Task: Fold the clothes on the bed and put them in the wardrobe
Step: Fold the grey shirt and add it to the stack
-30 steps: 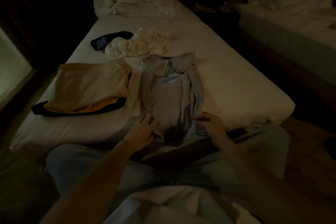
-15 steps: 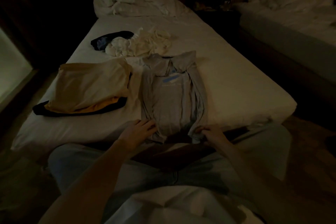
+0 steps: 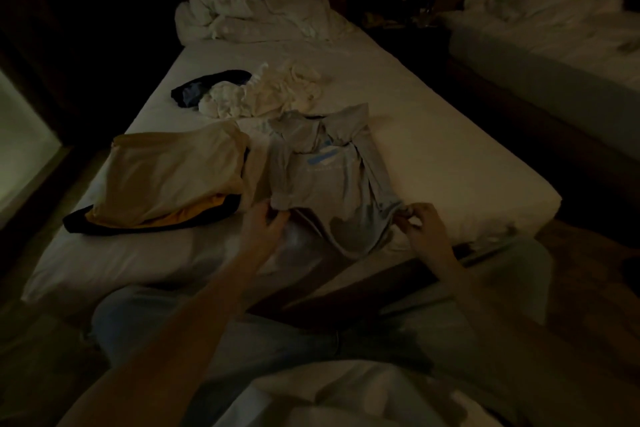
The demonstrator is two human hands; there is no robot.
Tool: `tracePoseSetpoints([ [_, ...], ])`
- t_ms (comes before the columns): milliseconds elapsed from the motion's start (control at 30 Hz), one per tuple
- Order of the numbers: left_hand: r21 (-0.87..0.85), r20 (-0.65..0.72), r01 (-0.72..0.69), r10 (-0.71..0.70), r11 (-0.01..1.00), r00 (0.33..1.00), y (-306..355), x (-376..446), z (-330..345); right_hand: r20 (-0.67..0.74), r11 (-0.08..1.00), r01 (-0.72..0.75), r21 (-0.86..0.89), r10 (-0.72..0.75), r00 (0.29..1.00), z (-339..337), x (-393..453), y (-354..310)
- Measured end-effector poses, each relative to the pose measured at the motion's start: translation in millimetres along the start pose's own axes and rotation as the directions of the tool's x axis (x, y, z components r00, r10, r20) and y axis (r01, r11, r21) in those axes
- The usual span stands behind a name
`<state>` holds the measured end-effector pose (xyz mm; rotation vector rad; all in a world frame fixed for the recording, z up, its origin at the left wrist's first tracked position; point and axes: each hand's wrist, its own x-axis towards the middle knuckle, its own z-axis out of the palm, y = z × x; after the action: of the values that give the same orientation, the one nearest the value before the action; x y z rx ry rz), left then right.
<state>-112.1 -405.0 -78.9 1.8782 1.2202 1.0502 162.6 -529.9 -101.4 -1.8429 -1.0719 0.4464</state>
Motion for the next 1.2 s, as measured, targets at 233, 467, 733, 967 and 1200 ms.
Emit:
tracePoseSetpoints([
  [233, -0.444, 0.025, 0.224, -0.238, 0.868, 0.971, 51.9, 62.0, -15.0, -0.128, 0.925, -0.003, 0.379, 0.056, 0.99, -35.2, 47.3, -45.7],
  [467, -0.389, 0.036, 0.388, -0.407, 0.836, 0.913, 55.4, 138.1, -24.9, -0.112, 0.913, -0.069, 0.403, 0.124, 0.986, -35.5, 121.6, -87.3],
  [733, -0.47, 0.099, 0.483, -0.5, 0.739, 0.86, 29.5, 238.9, -7.6, -0.104, 0.936, -0.104, 0.336, 0.147, 0.984, -4.4, 231.8, -91.2],
  [967, -0.432, 0.051, 0.595, -0.64, 0.678, 0.767, -17.6, 341.9, 23.1, -0.05, 0.952, -0.178, 0.25, 0.197, 0.979, 47.0, 347.8, -59.5],
  [1200, -0.219, 0.05, 0.621, -0.627, 0.753, 0.778, -94.4, 440.9, 62.0, 0.042, 0.952, -0.307, 0.007, 0.306, 0.951, 117.0, 457.7, -15.8],
])
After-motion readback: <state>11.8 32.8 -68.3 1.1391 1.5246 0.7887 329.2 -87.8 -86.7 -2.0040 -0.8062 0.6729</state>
